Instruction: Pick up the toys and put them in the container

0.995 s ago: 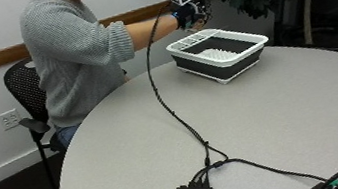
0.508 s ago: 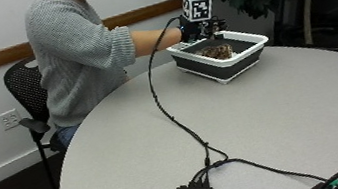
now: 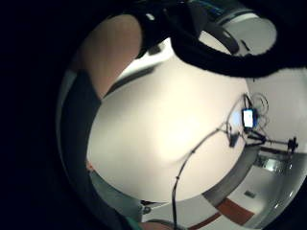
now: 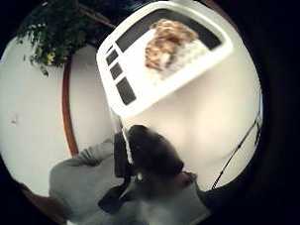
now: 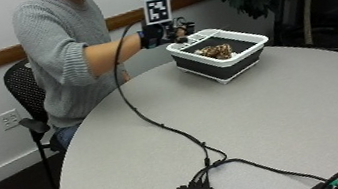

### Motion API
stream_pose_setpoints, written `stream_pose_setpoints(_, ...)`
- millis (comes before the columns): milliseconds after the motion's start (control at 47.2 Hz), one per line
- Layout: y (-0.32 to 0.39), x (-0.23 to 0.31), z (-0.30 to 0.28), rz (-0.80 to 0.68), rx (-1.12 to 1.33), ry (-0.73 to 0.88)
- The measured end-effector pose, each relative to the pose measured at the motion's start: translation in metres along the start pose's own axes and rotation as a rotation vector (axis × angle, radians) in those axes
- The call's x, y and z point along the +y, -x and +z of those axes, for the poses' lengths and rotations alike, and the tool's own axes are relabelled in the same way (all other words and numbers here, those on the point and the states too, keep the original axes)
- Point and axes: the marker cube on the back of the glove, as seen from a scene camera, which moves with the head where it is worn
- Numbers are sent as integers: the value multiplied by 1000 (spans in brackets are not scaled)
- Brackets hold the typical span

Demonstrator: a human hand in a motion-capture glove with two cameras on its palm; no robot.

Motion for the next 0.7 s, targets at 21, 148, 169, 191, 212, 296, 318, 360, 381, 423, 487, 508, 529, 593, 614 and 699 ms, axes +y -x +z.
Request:
stream_pose_setpoints(21,-8,16,-4,-23,-66,-7)
stream_pose_setpoints(148,-68,100,-2,-4,-21,-27)
stream_pose_setpoints(169,-74,114,-1,38,-41,-32)
stream_pose_setpoints(191,-80,125,1,85,-61,-37)
stream_pose_setpoints(212,-85,135,2,129,-71,-43)
stream_pose_setpoints(296,-102,158,6,229,-56,-61)
stream_pose_setpoints(318,-104,162,7,239,-53,-65)
stream_pose_setpoints(360,-105,166,8,248,-49,-72)
stream_pose_setpoints(381,-105,168,8,249,-49,-75)
stream_pose_setpoints(423,-102,170,10,244,-52,-81)
stream_pose_setpoints(487,-92,174,14,223,-57,-89)
stream_pose_setpoints(508,-88,177,16,217,-59,-90)
stream_pose_setpoints(529,-83,180,18,211,-60,-92)
stream_pose_setpoints(593,-65,197,26,193,-66,-95)
stream_pose_setpoints(614,-58,204,29,187,-69,-96)
stream_pose_setpoints(699,-30,235,45,161,-84,-99)
